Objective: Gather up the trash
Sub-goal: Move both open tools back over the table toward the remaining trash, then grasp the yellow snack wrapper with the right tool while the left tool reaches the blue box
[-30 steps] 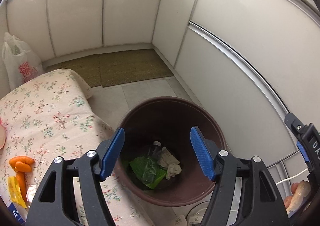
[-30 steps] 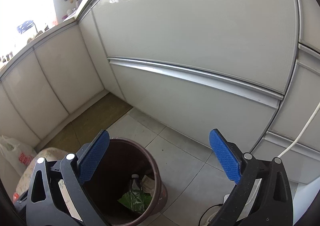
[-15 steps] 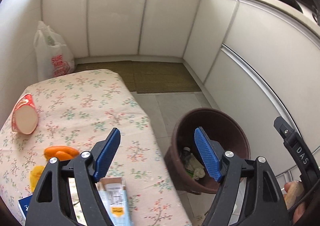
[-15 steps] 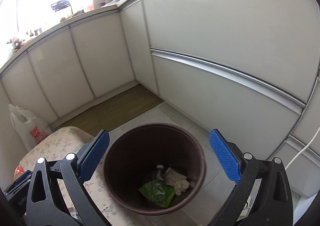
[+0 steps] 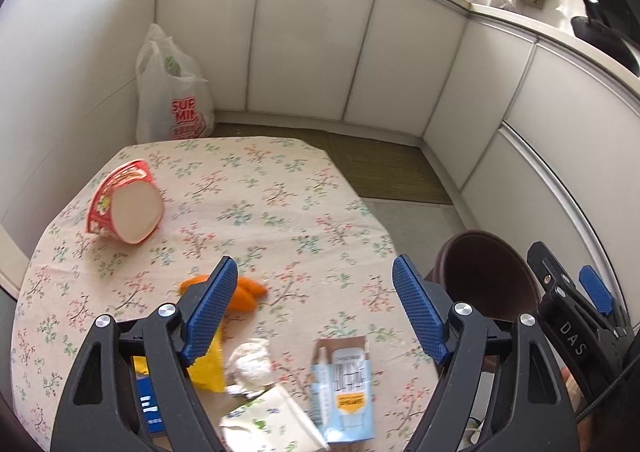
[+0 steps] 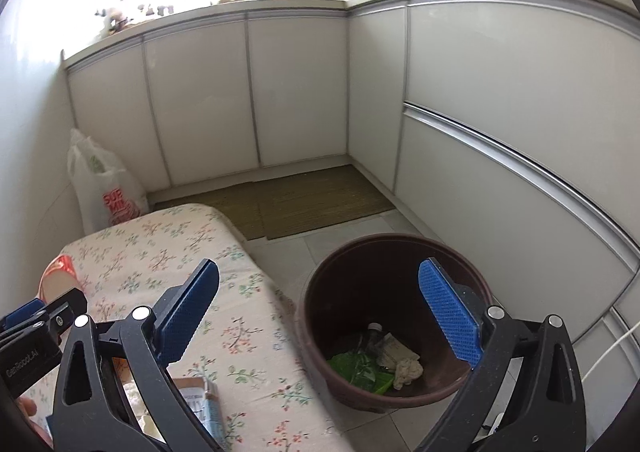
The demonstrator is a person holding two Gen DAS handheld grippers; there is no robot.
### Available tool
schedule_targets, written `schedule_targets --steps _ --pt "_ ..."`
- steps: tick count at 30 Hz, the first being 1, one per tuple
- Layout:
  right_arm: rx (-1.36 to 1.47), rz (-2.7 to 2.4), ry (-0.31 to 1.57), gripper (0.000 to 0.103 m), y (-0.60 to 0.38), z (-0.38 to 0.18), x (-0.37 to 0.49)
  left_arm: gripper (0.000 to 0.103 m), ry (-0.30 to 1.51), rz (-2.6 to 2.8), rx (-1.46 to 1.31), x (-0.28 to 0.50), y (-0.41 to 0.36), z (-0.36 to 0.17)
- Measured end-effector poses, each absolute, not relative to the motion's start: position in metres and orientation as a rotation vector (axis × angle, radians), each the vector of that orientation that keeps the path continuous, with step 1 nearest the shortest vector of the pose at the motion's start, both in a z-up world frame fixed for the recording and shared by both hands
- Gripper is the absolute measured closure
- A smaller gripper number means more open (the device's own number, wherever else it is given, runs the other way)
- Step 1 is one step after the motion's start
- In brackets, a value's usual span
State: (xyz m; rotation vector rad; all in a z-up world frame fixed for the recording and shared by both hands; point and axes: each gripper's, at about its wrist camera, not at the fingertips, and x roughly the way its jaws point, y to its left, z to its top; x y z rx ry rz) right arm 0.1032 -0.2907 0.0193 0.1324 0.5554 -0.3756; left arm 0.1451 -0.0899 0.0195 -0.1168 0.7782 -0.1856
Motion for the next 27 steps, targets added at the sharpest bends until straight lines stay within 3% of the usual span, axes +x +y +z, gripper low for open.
schedule_targets --steps 17,27 --pt "0.021 -0.111 0.763 0.007 -0.171 -0.018 0.153 0.024 0.85 0.047 -0.222 0.131 0.05 -0.019" --pt "0.066 0.223 1.113 0.007 -0.112 -0.084 0.185 0.024 0.913 0.095 -0.428 0.135 0.124 -0.031"
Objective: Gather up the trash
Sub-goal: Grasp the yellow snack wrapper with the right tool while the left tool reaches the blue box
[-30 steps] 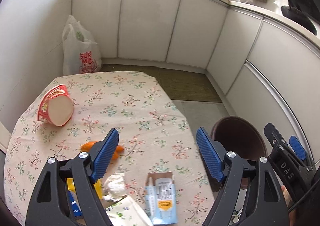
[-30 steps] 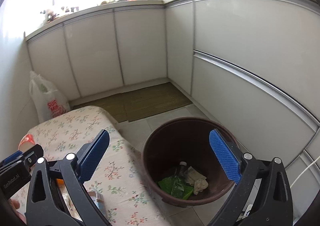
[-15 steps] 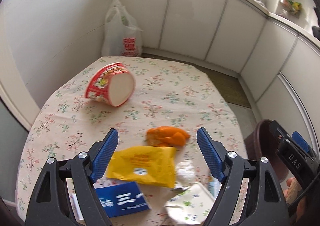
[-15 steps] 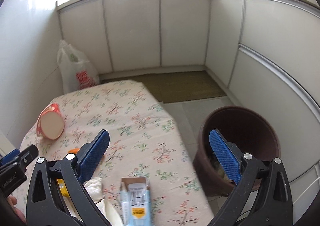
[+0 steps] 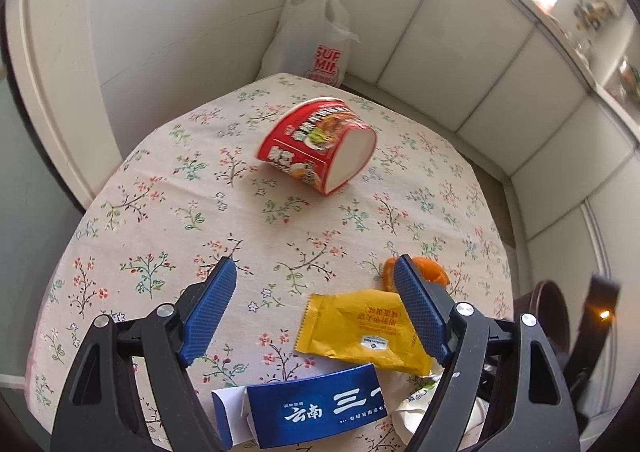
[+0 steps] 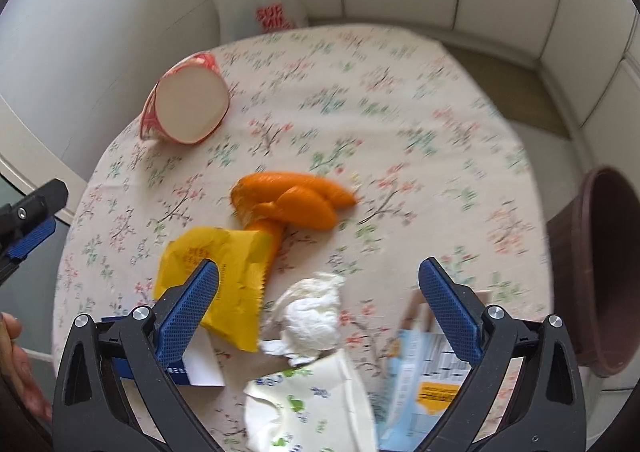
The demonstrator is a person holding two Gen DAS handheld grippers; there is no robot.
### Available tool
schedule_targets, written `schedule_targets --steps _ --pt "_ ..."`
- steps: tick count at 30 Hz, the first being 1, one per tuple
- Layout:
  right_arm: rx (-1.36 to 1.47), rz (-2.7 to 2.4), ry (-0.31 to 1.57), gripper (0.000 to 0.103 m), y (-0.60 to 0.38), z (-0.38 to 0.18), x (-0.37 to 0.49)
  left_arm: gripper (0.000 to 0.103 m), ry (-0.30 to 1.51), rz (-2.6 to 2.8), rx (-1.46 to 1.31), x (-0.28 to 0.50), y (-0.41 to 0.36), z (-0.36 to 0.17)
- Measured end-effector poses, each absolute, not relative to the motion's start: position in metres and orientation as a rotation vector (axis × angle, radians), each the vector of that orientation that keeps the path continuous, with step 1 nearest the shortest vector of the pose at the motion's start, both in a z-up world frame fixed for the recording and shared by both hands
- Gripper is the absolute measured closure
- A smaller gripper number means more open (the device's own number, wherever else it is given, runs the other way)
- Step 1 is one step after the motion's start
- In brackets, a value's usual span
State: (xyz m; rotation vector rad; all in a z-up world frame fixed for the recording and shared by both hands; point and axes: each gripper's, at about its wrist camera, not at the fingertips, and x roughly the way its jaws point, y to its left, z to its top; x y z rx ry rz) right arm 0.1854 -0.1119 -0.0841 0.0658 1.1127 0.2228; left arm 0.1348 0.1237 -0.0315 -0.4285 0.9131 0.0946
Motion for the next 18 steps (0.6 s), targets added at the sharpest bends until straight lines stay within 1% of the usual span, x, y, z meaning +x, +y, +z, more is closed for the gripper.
schedule_targets --steps 8,10,12,13,14,15,16,17,18 --pt "0.2 0.276 1.165 0.007 -0.106 -0.104 0.207 0.024 0.92 0.097 -0.511 0.138 0.143 -0.032" --pt "0.22 0.313 1.183 0.009 -0.102 -0.108 0.207 0.024 0.929 0.092 -0.514 0.139 0.144 -0.034" --pt "0.223 0.34 1.209 0.026 -0.097 -0.112 0.208 0.024 0.936 0.091 -0.517 0.139 0.145 -0.035" --pt "0.222 0.355 1.234 0.031 -0.093 -0.115 0.209 0.024 0.939 0.091 -0.521 0.139 0.145 -0.035" --pt "0.22 0.363 1.251 0.04 -0.09 -0.118 0.208 0.024 0.941 0.091 -0.524 0.139 0.147 -0.035" --pt "0.219 0.366 1.262 0.051 -0.089 -0.121 0.208 0.024 0.943 0.091 -0.527 0.139 0.148 -0.036" --pt "0.218 0.37 1.273 0.058 -0.087 -0.123 0.208 0.024 0.944 0.09 -0.528 0.139 0.149 -0.036" --pt "0.224 0.384 1.282 0.073 -0.086 -0.125 0.208 0.024 0.945 0.091 -0.529 0.138 0.149 -0.035" --pt "0.237 0.396 1.29 0.077 -0.086 -0.125 0.207 0.024 0.946 0.091 -0.527 0.138 0.15 -0.035"
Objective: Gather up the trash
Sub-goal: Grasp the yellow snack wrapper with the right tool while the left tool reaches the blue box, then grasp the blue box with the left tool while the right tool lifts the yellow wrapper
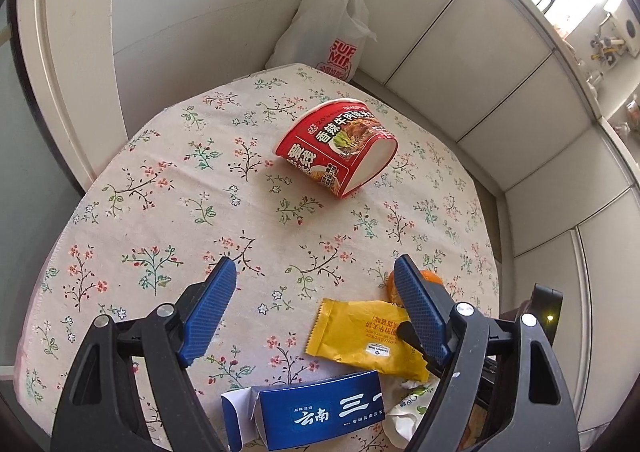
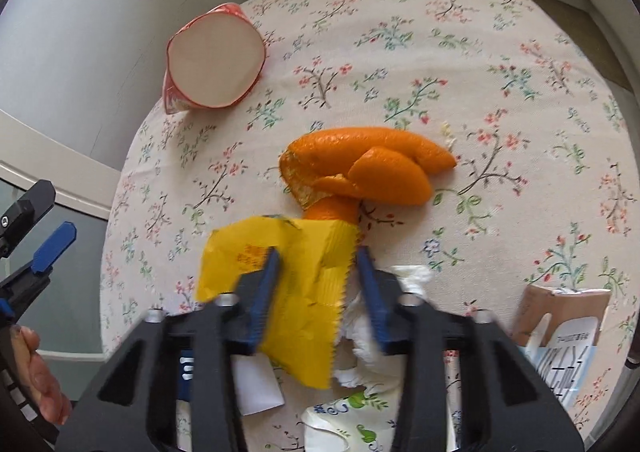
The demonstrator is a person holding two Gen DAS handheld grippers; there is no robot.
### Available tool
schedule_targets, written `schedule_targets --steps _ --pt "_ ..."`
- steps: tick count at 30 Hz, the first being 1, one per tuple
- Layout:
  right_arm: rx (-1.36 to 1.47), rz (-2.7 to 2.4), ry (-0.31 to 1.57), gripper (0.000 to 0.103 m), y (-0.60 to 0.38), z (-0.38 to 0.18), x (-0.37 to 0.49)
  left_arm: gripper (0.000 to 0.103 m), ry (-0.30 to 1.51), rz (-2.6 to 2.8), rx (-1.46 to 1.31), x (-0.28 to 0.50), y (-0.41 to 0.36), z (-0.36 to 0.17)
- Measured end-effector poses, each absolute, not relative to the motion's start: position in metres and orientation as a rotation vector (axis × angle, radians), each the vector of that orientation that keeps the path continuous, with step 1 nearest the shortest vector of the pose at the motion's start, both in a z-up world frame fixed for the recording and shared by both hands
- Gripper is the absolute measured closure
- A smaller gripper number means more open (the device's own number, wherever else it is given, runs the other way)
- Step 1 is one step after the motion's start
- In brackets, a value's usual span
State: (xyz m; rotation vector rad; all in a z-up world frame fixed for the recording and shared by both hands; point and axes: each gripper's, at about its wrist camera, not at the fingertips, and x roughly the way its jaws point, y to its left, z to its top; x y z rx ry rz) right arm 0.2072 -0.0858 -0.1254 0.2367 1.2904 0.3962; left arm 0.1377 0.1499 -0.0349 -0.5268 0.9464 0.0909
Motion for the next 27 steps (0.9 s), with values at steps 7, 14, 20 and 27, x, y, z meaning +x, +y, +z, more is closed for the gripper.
schedule_targets --steps 7,14,20,27 --pt "0.255 0.393 1.237 0.089 -0.095 -0.11 0.203 0.024 1.123 -0.021 -0.427 0.149 0.138 -0.049" --pt "0.345 0.401 1.182 0.089 -0.129 -0.085 0.201 0.024 1.284 -0.255 -0.038 0.137 0.089 -0.066" --pt "0.435 0.398 1.106 0.089 -0.162 -0.056 0.193 0.024 1.319 -0.365 0.211 0.12 0.054 -0.087" --pt "0.493 0.355 1.047 0.089 -0.2 -0.038 0.183 0.019 1.253 -0.404 0.361 0.116 0.028 -0.097"
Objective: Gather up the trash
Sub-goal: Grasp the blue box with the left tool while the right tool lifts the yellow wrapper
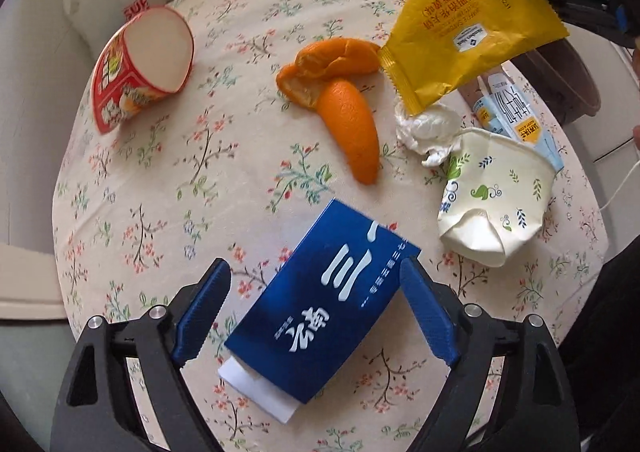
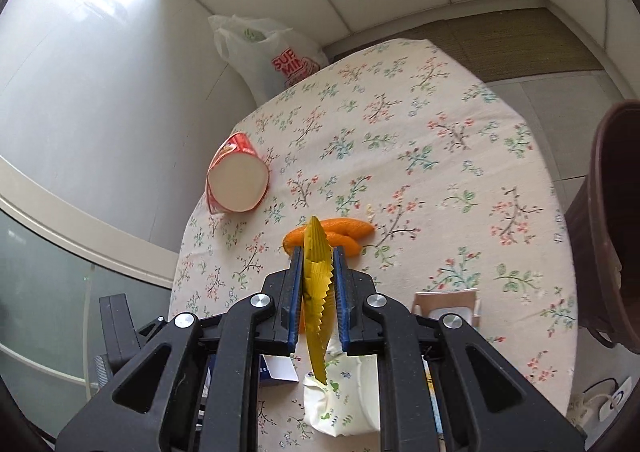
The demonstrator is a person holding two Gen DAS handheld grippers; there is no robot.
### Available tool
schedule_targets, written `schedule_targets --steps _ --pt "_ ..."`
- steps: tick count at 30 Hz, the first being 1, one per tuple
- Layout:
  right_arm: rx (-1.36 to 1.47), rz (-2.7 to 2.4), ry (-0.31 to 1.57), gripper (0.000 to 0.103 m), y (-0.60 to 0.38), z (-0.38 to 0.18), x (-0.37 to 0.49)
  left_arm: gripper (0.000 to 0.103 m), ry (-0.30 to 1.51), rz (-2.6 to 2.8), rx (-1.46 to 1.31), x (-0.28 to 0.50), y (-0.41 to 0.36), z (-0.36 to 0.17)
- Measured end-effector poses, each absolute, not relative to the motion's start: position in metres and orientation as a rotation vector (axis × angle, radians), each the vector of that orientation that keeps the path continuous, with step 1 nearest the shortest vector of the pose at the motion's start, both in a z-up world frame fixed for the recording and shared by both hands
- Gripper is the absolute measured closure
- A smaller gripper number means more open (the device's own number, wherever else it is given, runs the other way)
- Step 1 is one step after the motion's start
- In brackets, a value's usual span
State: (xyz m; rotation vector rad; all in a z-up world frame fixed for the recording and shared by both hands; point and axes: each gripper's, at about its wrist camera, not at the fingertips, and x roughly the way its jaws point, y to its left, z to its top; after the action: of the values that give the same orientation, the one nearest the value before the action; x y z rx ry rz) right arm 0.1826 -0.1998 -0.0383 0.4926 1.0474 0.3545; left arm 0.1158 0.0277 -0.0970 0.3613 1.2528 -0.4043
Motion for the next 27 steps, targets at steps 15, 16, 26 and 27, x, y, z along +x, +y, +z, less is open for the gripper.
schedule_targets --steps 15,16,26,27 --pt "0.448 0.379 1.147 0.086 -0.188 -0.056 0.182 0.028 1.276 -0.475 0.533 0.099 0.001 -0.113" --pt "0.444 0.382 1.159 0.084 -0.185 -0.058 0.182 0.029 1.278 -0.472 0.523 0.1 0.003 -0.113" --pt "0.375 0.389 1.196 0.097 -0.163 -0.072 0.181 0.043 1.247 -0.435 0.464 0.103 0.01 -0.106" --pt "0.376 0.39 1.183 0.098 -0.163 -0.07 0.181 0.044 1.244 -0.428 0.456 0.102 0.011 -0.104"
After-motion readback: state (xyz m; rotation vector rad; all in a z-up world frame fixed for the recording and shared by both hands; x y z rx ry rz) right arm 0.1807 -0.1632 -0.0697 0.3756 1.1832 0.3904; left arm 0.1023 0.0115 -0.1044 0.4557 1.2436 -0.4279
